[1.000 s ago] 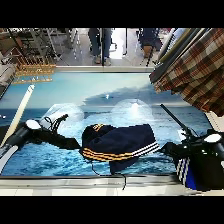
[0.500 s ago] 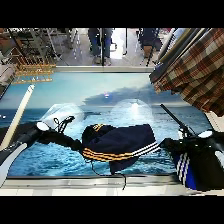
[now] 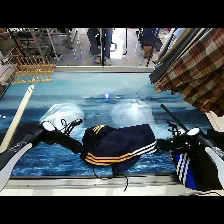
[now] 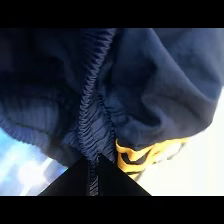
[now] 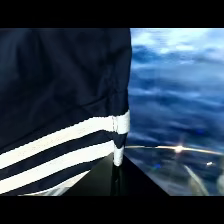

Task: Fold the clothes and pants, and hang the long-sleeved shirts on hangers.

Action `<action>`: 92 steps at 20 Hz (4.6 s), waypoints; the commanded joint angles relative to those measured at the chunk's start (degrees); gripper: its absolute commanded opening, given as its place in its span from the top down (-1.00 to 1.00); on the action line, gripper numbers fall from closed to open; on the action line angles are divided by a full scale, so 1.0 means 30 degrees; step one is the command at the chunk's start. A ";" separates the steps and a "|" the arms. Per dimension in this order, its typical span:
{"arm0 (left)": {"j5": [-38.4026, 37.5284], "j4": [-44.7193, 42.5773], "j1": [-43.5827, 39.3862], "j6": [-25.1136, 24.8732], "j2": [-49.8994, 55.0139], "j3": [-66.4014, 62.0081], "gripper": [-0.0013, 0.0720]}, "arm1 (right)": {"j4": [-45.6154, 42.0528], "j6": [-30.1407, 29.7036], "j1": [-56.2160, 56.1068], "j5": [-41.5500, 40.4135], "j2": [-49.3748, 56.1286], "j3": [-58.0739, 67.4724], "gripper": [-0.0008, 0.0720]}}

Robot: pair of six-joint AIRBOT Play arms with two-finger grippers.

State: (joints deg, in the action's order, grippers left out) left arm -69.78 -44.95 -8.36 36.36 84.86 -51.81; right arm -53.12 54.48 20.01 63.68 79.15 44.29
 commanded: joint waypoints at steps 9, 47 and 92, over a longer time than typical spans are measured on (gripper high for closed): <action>-0.9661 0.7701 0.4925 0.1800 -0.6652 -0.4488 0.94 | 0.0117 0.1064 -0.0233 0.3563 -1.2131 0.4342 0.94; 0.0612 -0.3650 0.8648 1.2050 0.0568 -0.7155 -0.29 | 0.3832 0.2856 -0.9092 0.8575 0.5748 0.8393 -0.83; 0.3861 0.4721 0.6113 1.0448 0.3249 -0.4561 0.94 | 0.7541 0.2324 -1.1832 -0.1304 0.0998 0.0831 0.93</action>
State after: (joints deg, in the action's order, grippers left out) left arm -52.07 -35.20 9.39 72.36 94.26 -63.20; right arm -31.20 60.55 -12.34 58.89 80.97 41.21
